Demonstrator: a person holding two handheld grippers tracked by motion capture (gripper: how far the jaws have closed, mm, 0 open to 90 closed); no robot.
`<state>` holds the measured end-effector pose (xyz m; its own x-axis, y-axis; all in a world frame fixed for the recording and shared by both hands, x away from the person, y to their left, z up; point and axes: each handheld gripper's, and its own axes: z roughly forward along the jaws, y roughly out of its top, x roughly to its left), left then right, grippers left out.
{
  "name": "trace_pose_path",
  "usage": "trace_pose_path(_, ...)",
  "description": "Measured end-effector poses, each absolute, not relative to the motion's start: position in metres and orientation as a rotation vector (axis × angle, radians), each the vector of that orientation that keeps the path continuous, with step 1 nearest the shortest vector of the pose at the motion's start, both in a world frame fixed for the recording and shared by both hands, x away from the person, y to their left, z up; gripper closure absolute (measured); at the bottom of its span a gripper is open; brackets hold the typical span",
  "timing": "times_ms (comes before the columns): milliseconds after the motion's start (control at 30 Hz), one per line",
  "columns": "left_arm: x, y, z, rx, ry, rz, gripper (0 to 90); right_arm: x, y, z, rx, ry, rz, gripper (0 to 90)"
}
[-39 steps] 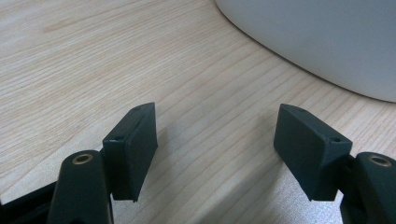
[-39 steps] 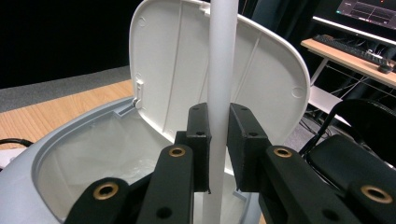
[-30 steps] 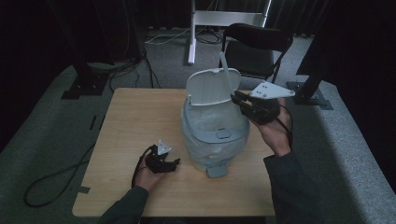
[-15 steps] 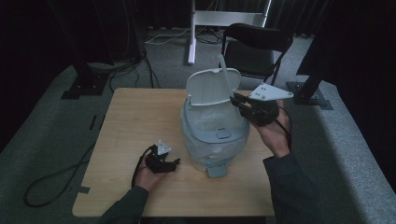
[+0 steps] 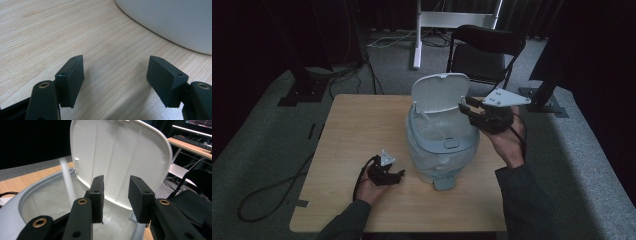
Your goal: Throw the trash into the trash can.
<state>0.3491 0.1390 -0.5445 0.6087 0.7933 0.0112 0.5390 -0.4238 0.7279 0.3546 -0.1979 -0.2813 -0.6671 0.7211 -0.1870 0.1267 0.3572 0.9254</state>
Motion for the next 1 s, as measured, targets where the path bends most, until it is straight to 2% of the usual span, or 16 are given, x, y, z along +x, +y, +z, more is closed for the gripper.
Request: trace_pose_path(1000,0.3493,0.139,-0.5445,2.133,1.043,0.464,30.0,0.3641,-0.2062,-0.2775,0.788,2.004,1.288,67.4)
